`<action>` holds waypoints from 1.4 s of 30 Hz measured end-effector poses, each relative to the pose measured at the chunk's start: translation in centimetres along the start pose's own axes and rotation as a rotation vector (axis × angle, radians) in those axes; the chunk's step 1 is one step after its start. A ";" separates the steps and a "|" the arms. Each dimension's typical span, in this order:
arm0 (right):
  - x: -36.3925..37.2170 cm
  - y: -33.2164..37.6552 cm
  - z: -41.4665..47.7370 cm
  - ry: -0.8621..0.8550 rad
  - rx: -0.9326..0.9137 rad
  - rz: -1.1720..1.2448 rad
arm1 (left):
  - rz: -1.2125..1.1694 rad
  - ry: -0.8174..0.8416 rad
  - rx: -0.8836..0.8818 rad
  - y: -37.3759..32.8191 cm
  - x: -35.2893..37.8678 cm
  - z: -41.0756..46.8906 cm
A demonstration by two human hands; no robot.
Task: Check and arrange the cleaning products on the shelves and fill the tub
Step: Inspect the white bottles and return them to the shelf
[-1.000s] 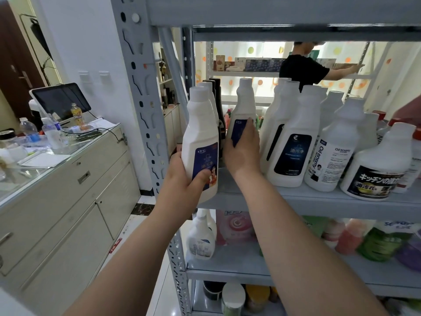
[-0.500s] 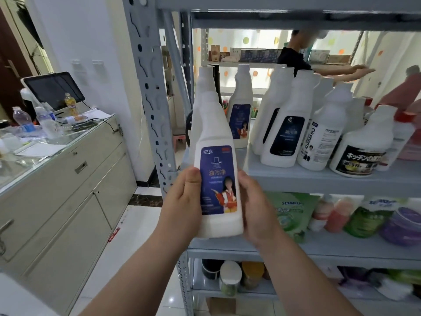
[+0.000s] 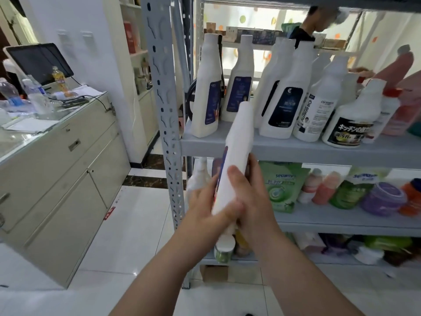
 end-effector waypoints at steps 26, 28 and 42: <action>2.1 -0.7 -5.4 0.395 0.158 0.128 | -0.504 -0.233 -0.320 6.3 -1.7 -7.8; 3.1 -1.3 -6.1 0.474 0.203 0.169 | -0.519 -0.108 -0.332 6.1 -0.6 -8.0; 2.3 -0.3 -5.2 0.136 0.031 -0.126 | -0.118 -0.341 -0.273 6.6 -5.6 -6.9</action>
Point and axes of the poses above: each hand's wrist, its own z-axis towards the middle knuckle, its own x-axis out of the palm, y = z × x, the point moved 8 cm from there along z, towards the middle knuckle, and after that the axes turned 4 degrees about -x, right-handed, at the moved point
